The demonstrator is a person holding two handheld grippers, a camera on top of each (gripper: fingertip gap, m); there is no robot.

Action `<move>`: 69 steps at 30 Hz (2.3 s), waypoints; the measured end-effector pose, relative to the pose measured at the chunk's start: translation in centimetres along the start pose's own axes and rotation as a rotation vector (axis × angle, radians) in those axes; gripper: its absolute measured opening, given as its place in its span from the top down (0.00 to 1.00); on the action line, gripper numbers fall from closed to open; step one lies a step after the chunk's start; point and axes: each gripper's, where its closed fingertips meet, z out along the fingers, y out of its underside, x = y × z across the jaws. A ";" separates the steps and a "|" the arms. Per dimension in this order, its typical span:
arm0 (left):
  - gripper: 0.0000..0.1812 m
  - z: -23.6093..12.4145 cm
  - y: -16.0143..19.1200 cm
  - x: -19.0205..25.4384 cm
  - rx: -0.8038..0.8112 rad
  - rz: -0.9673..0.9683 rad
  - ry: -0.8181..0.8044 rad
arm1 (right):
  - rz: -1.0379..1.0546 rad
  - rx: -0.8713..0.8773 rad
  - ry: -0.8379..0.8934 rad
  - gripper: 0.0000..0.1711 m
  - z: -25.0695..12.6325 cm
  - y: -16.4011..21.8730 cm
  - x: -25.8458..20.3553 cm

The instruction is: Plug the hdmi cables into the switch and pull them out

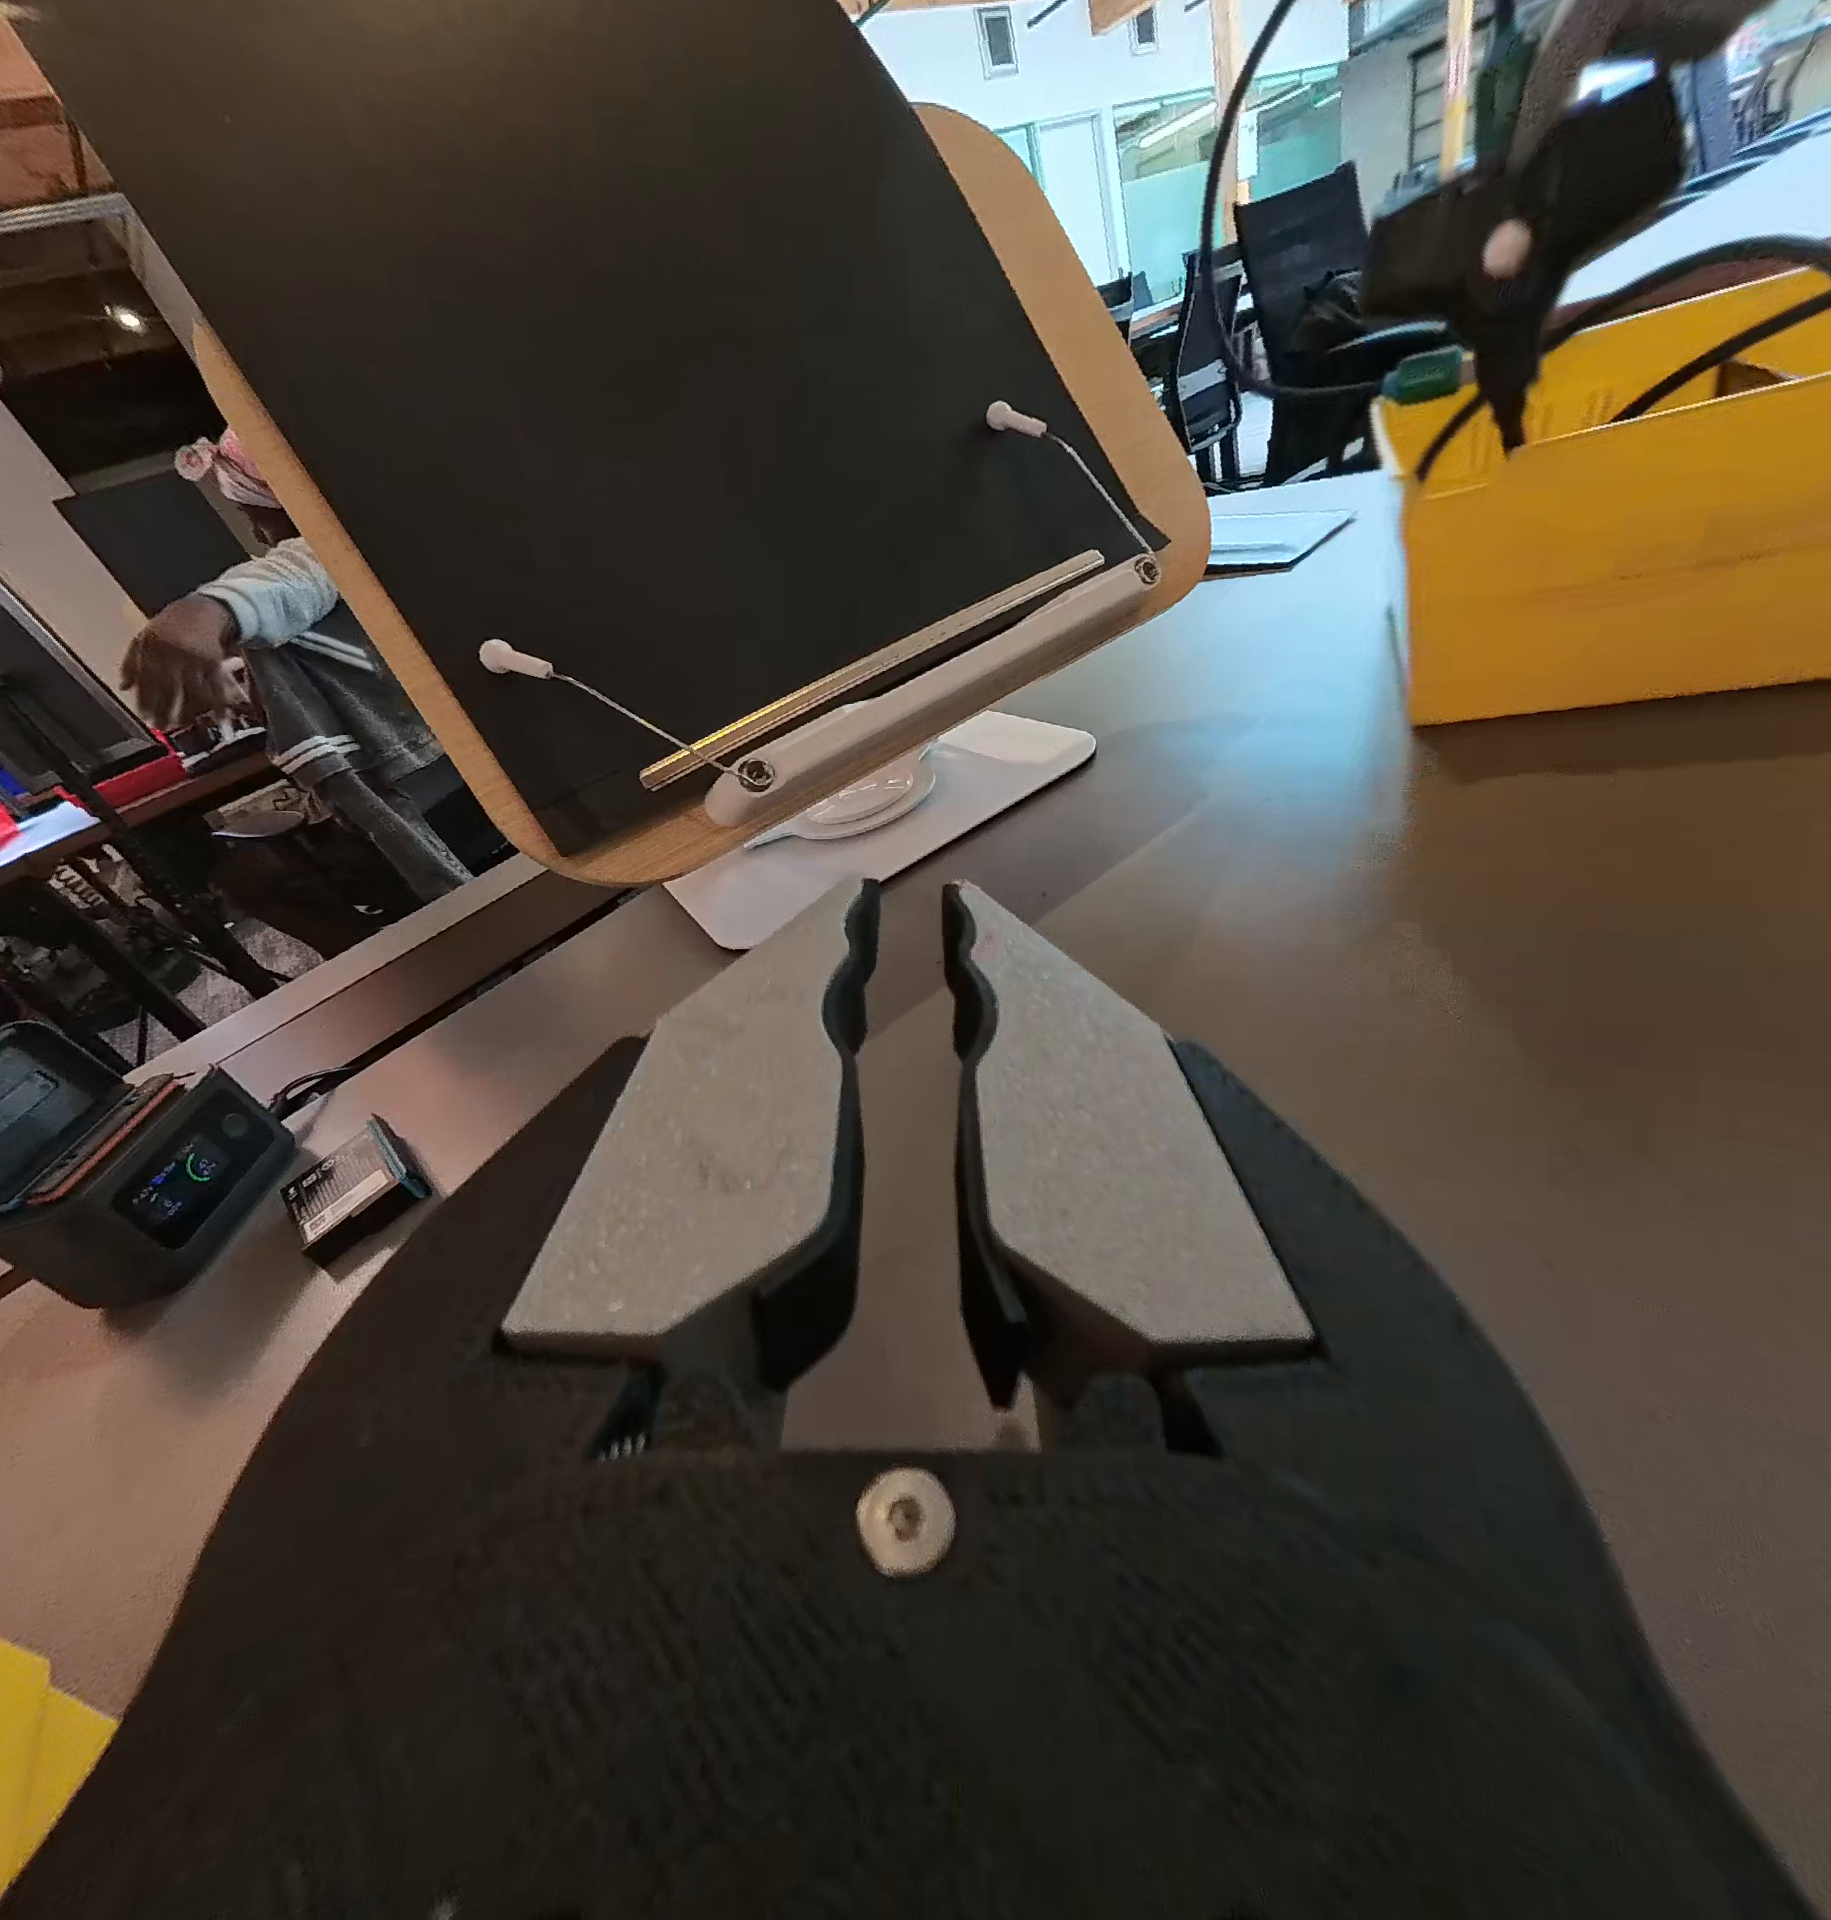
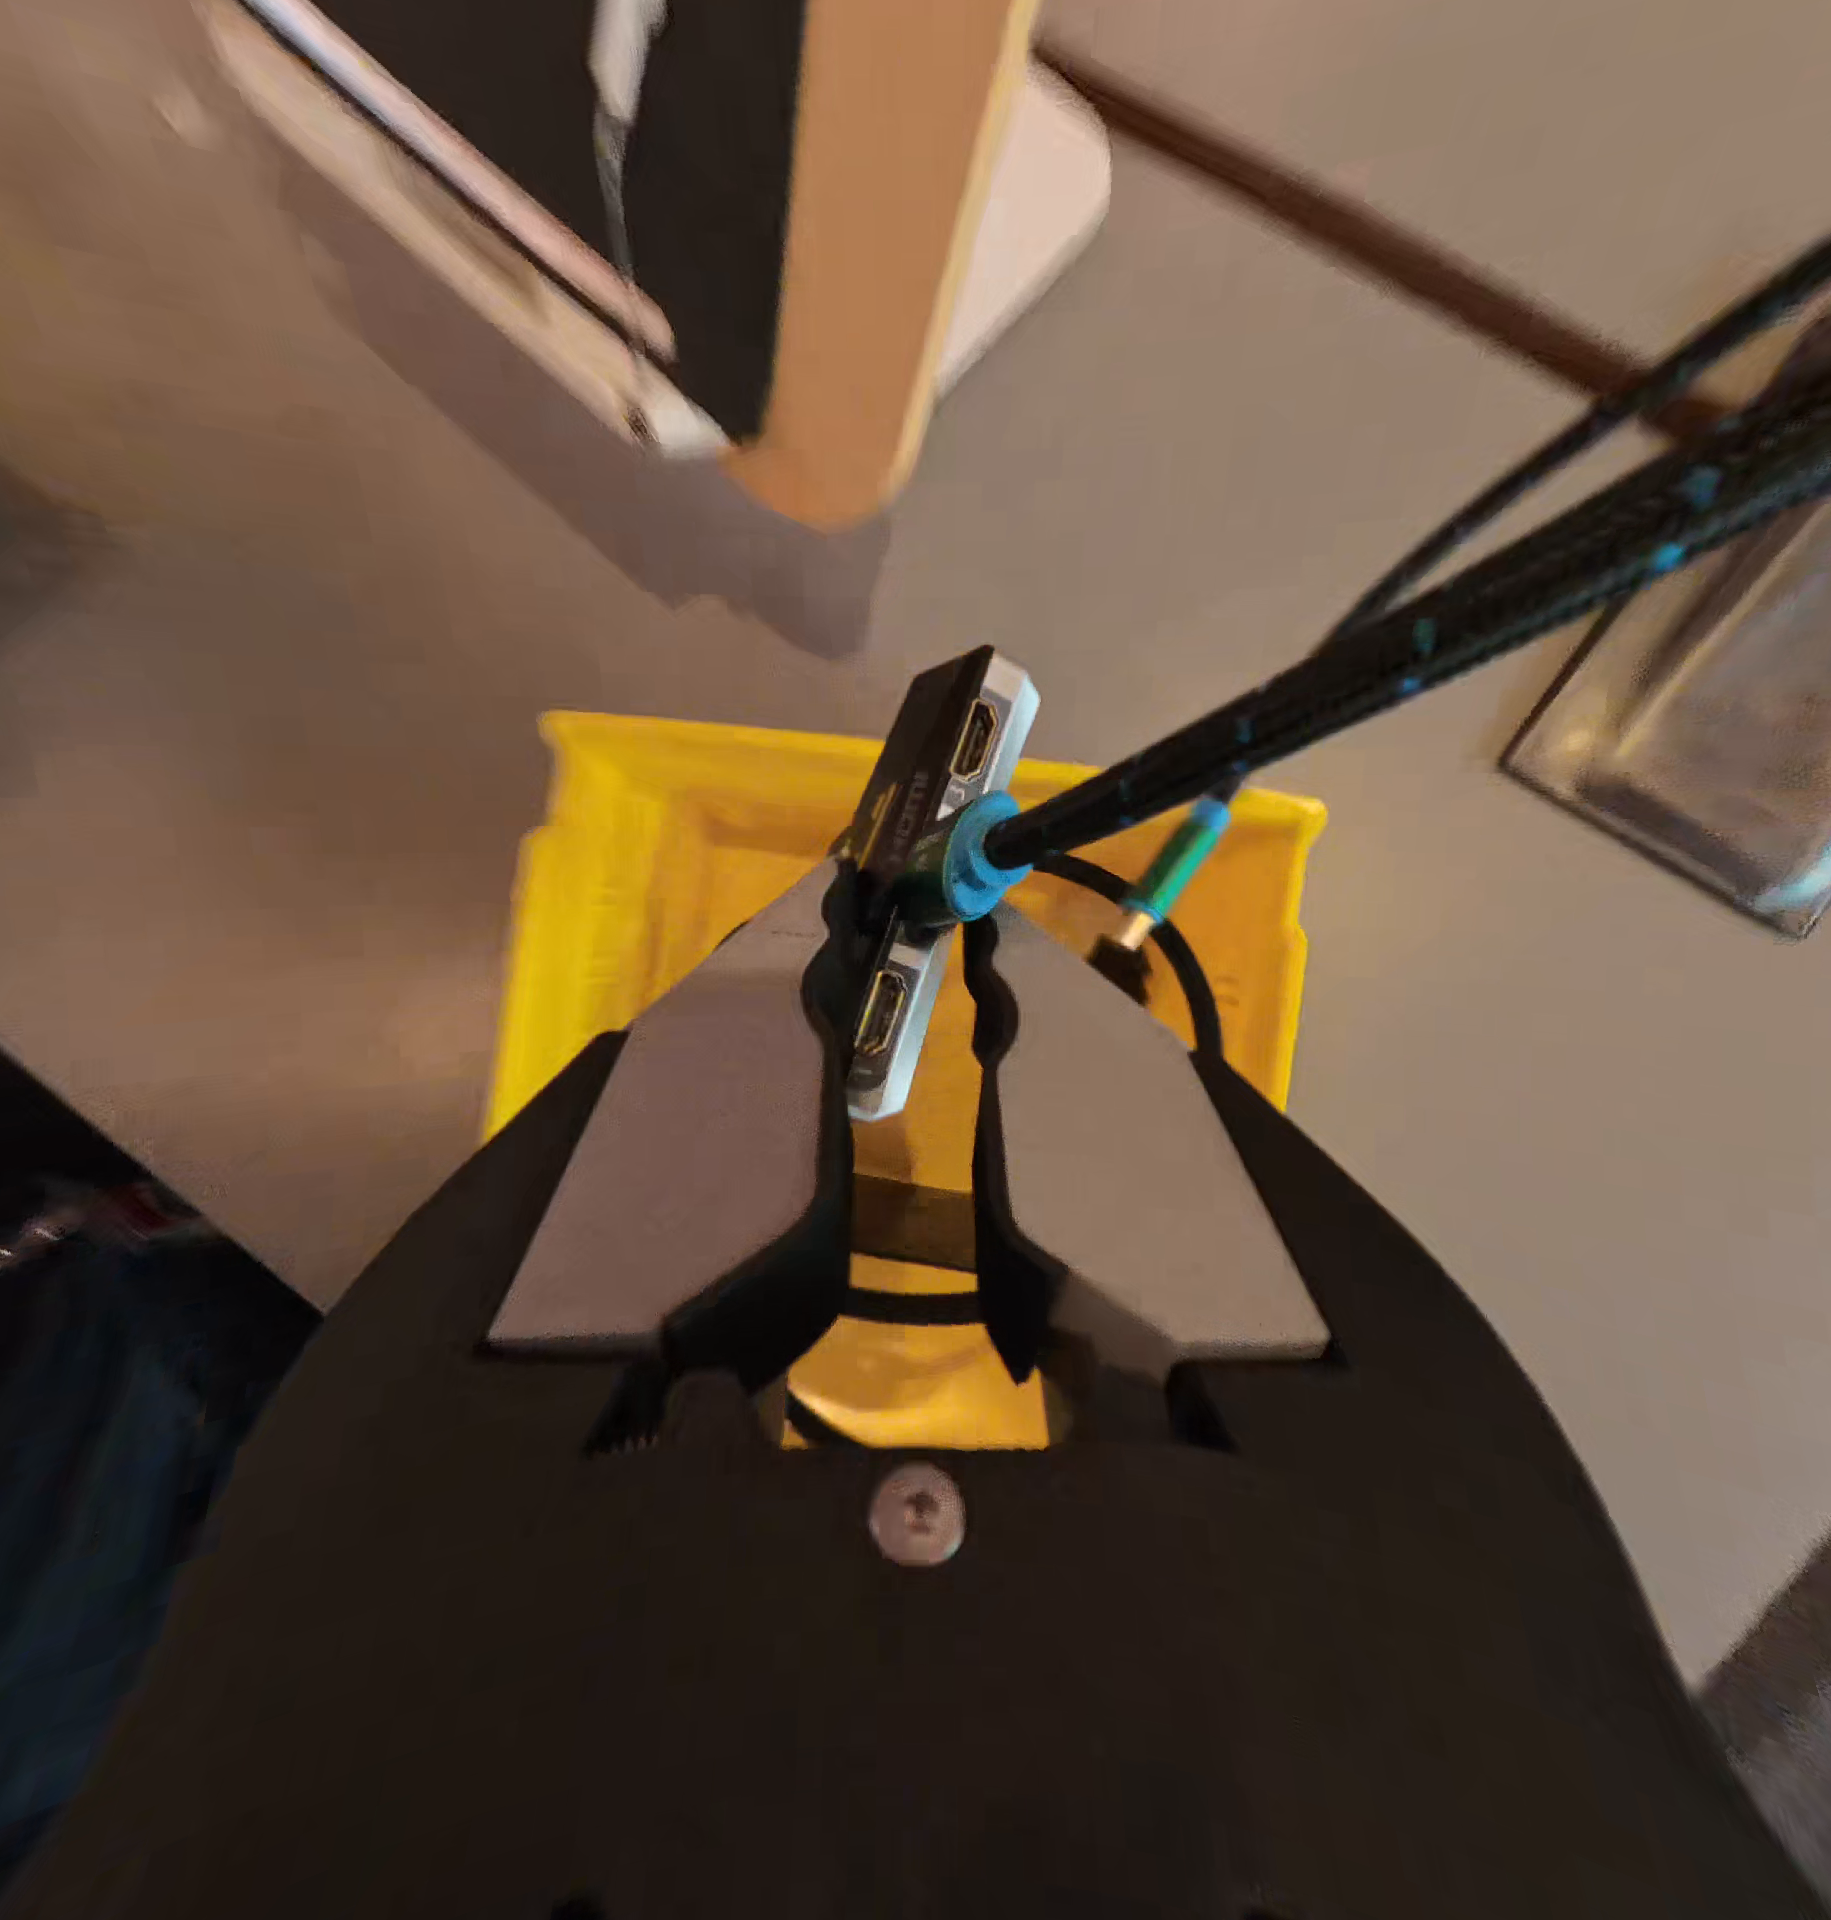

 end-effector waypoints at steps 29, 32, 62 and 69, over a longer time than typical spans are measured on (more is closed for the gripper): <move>0.95 0.4 1.1 -0.1 -0.051 0.010 0.003 | -0.017 -0.201 0.148 0.80 2.2 3.8 -0.7; 0.95 0.5 1.1 0.1 -0.053 0.016 0.006 | 0.036 -0.089 0.150 0.77 0.1 2.1 -0.6; 0.96 0.5 1.3 0.5 -0.068 0.054 0.020 | 0.171 -0.013 0.241 1.00 4.3 -1.8 1.3; 0.96 0.7 1.4 0.9 -0.073 0.066 0.034 | 0.134 0.080 0.273 1.00 0.9 -1.9 1.2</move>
